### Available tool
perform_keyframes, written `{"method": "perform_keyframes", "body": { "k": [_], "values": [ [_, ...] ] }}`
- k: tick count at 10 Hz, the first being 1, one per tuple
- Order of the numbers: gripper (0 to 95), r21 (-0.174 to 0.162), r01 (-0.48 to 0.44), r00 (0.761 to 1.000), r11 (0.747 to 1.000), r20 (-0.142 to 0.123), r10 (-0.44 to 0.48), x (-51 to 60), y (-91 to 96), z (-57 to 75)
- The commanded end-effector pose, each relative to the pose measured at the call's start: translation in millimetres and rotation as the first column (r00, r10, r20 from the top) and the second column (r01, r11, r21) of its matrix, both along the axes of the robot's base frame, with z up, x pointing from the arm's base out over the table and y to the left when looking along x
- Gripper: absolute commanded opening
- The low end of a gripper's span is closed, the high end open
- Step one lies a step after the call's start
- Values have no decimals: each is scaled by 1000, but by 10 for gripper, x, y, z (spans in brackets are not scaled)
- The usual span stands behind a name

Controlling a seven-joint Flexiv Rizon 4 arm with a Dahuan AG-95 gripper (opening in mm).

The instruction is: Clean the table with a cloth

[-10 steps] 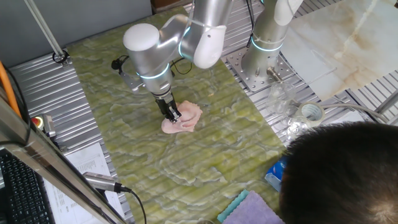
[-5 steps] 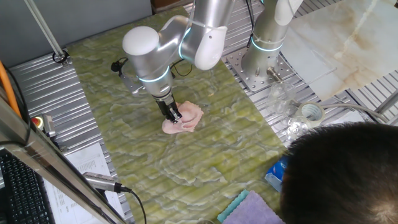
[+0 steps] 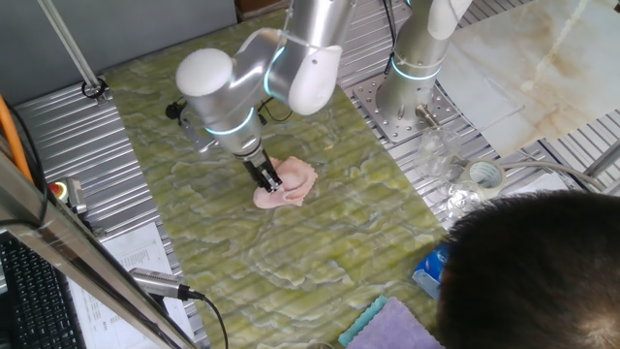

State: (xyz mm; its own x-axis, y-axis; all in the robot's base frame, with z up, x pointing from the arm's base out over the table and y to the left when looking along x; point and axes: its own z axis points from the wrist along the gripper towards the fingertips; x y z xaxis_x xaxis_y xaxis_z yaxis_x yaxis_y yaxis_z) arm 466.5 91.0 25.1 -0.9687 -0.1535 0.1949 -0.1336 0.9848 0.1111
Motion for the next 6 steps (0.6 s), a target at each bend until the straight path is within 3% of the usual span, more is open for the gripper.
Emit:
{"method": "perform_keyframes", "body": {
  "k": [1,2,6],
  "values": [
    [0,-17,-15,1000,1000,4,15,-16,-7,12],
    [0,-6,-43,999,999,-8,43,-16,-7,12],
    [0,14,-80,997,997,1,80,-33,0,2]
  ]
}}
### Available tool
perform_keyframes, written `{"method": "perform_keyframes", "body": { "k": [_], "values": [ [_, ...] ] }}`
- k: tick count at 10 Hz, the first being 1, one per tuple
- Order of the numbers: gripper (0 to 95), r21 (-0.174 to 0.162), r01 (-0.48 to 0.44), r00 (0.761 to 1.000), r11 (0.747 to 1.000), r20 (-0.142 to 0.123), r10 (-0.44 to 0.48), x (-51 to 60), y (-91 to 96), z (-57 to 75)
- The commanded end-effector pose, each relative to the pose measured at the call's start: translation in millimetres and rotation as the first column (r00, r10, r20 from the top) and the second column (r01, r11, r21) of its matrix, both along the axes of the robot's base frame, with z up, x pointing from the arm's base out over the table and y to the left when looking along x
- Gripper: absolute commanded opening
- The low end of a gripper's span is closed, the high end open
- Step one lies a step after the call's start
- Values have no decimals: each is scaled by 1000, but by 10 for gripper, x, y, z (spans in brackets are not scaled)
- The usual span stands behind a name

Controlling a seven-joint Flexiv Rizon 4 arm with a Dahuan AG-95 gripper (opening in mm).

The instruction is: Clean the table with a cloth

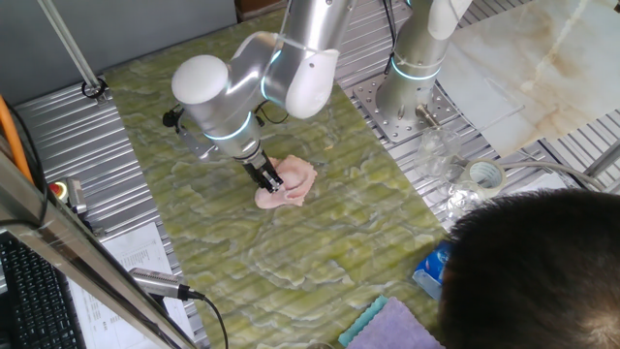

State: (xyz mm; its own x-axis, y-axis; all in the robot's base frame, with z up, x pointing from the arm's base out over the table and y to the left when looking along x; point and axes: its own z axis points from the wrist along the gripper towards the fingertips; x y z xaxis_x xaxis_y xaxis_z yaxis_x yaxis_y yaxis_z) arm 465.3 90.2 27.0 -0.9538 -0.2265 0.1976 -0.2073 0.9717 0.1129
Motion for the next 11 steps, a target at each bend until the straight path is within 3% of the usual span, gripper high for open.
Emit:
{"method": "perform_keyframes", "body": {
  "k": [1,5,7,9,11],
  "values": [
    [0,18,-1,1000,1000,-3,1,-82,44,-52],
    [0,-18,17,999,1000,-32,-18,-387,129,-204],
    [0,-25,37,997,999,-66,-38,-407,150,-202],
    [0,-59,42,993,997,-110,-48,-411,146,-193],
    [0,-81,29,992,996,-122,-38,-441,125,-206]
  ]
}}
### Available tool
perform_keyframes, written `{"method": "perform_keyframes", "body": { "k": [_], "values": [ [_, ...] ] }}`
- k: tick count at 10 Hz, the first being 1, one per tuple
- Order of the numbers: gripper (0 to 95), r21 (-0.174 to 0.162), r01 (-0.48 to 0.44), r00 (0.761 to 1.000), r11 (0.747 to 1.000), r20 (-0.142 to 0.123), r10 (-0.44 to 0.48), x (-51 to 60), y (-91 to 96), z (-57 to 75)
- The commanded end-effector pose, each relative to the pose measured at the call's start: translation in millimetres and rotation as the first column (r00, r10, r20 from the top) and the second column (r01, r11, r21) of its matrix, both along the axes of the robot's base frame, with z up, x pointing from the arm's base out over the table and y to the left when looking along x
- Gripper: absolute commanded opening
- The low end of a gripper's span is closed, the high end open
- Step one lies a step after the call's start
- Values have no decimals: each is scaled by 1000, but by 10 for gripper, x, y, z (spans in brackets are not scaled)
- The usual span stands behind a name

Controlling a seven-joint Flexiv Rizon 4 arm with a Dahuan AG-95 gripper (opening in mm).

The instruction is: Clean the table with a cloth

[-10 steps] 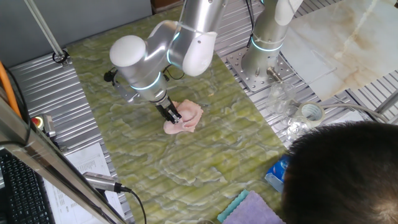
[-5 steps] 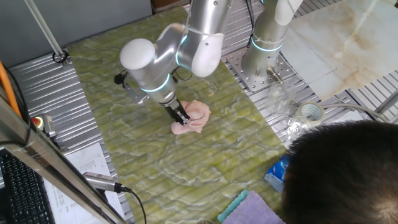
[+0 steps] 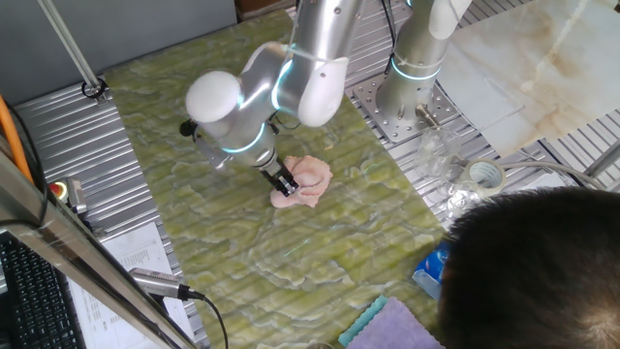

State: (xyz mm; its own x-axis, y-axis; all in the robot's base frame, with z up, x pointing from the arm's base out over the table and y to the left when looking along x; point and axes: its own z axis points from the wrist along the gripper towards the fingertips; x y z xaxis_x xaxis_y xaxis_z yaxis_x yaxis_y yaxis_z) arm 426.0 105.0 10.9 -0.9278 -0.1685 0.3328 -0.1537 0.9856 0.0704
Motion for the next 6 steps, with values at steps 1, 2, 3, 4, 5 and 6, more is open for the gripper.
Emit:
{"method": "perform_keyframes", "body": {
  "k": [1,2,3,4,5,6],
  "values": [
    [0,-21,-15,1000,1000,-13,15,-49,-27,-36],
    [0,-19,-17,1000,1000,-18,16,-41,-32,-8],
    [0,-15,-18,1000,1000,-18,18,-27,-38,34],
    [0,-8,-23,1000,1000,-14,23,-3,-45,115],
    [0,-14,-28,1000,1000,-10,27,-5,-51,126],
    [0,-12,-33,999,999,7,33,-34,-75,109]
  ]
}}
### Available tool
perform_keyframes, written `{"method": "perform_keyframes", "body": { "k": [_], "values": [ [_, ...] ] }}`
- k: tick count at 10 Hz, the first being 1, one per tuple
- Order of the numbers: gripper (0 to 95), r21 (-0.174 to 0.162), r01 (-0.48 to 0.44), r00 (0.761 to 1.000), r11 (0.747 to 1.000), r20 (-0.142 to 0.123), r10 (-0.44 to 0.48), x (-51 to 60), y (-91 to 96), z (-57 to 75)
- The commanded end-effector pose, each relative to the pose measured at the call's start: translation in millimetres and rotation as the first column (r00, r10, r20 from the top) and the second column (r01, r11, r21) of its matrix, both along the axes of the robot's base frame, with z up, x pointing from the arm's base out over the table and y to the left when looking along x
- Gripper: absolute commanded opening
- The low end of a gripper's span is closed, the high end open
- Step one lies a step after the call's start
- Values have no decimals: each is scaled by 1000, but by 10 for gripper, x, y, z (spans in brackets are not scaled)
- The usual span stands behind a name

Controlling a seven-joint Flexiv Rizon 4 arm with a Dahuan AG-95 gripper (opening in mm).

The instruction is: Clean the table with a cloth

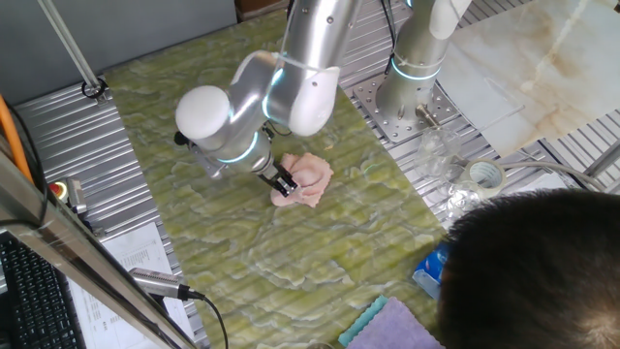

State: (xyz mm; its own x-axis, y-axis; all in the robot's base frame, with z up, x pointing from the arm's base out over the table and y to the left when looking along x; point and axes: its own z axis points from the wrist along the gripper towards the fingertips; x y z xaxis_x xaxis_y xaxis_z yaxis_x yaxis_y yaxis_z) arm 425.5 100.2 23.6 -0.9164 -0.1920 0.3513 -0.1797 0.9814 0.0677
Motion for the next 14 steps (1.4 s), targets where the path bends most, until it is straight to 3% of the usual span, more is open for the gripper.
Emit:
{"method": "perform_keyframes", "body": {
  "k": [1,2,3,6,10,13,14],
  "values": [
    [0,-4,-12,999,1000,47,13,-57,-47,-33],
    [0,-2,-15,998,1000,65,16,-68,-53,-39],
    [0,-2,-20,994,1000,105,20,-77,-61,-41],
    [0,-11,-39,983,999,180,41,-71,-75,-37],
    [0,-13,-80,969,997,232,80,-33,-155,-30],
    [0,-57,-142,953,988,263,152,-22,-179,-28],
    [0,-46,-137,951,990,272,144,-18,-177,-27]
  ]
}}
